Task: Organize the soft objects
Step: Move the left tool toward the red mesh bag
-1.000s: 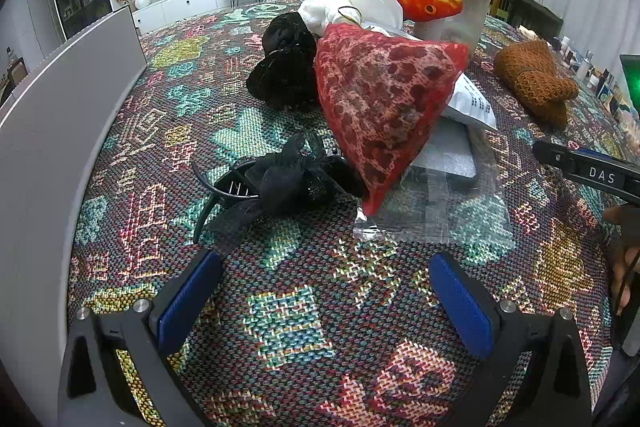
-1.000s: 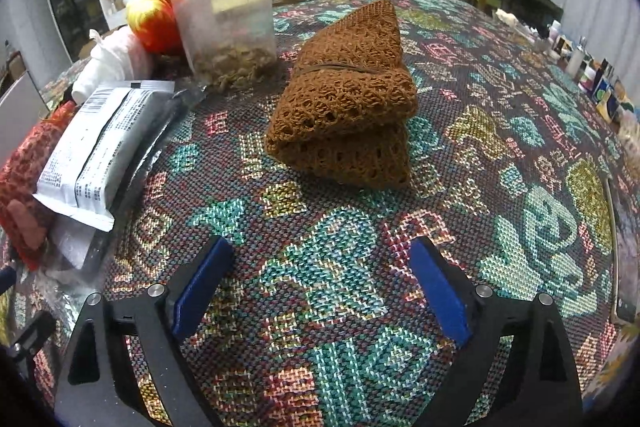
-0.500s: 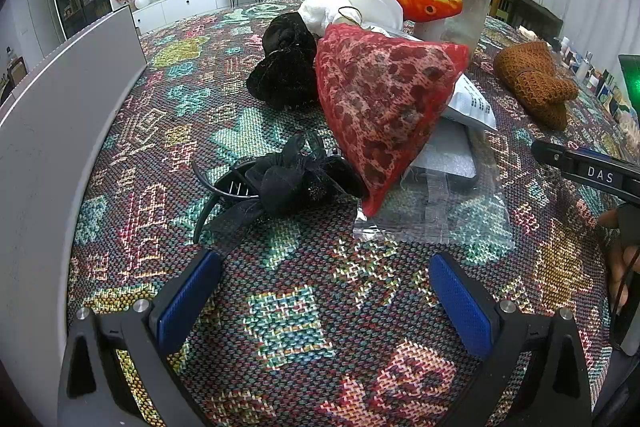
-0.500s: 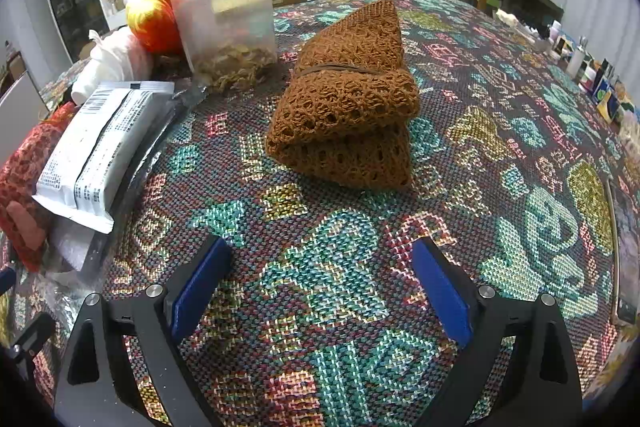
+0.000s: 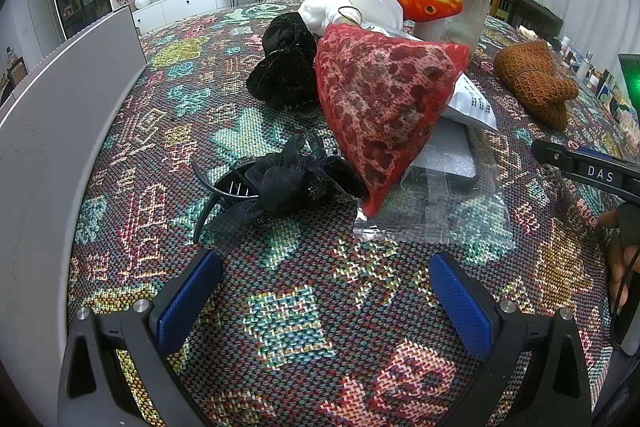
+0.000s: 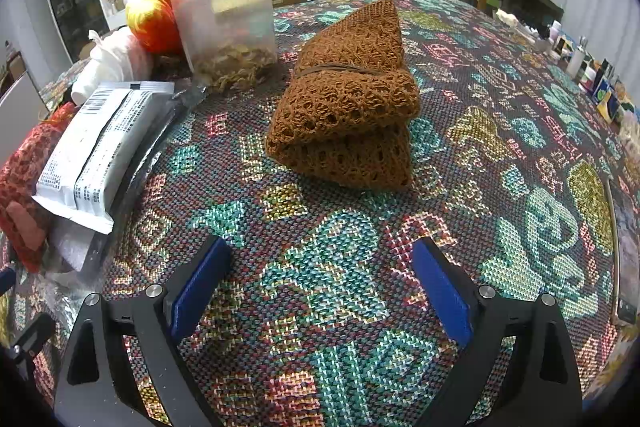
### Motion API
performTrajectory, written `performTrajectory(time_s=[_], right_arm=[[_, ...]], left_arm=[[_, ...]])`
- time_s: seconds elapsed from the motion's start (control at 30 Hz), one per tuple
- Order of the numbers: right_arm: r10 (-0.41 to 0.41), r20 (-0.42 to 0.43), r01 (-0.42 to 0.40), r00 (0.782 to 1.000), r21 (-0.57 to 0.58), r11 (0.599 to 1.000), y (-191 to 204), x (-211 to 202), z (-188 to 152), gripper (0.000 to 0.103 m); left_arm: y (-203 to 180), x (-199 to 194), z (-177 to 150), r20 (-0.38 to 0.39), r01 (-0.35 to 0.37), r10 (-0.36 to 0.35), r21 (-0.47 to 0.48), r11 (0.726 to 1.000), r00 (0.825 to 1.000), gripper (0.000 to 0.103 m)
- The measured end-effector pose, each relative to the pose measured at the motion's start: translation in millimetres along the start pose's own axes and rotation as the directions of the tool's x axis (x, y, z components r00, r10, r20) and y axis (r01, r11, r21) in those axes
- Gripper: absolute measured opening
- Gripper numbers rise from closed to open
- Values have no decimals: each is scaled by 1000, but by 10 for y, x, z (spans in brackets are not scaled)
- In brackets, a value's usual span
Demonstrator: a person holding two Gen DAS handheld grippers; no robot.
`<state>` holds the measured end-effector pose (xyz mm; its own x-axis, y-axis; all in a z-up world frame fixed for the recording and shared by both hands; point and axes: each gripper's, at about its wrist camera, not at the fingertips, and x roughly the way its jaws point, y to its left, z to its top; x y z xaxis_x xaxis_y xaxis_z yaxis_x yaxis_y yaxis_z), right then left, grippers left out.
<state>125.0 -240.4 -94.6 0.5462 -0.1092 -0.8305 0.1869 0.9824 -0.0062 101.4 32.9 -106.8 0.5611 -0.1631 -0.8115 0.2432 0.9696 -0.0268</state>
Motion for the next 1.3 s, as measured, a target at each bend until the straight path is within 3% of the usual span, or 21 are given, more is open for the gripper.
performTrajectory(time_s=[0.7, 0.8, 0.9, 1.13, 1.3], right_arm=[[-1, 0, 1, 1000, 1, 1000, 2, 4, 3, 95], [-1, 0, 1, 1000, 1, 1000, 2, 4, 3, 95], [-1, 0, 1, 1000, 1, 1000, 0, 7, 3, 95], [-1, 0, 1, 1000, 1, 1000, 1, 8, 5, 95], [-1, 0, 1, 1000, 1, 1000, 4, 9, 7, 95]], left_arm=[[-6, -3, -5, -1, -2, 2, 3, 1000, 1000, 103], [-13, -41, -8, -29, -5, 5, 4, 1000, 1000, 103], [-17, -169, 9, -38, 27, -28, -28, 999, 999, 102], [-73, -575, 571, 77, 139, -136, -40, 989, 988, 103], [-89, -434, 972, 58, 160, -156, -70, 985, 986, 100]])
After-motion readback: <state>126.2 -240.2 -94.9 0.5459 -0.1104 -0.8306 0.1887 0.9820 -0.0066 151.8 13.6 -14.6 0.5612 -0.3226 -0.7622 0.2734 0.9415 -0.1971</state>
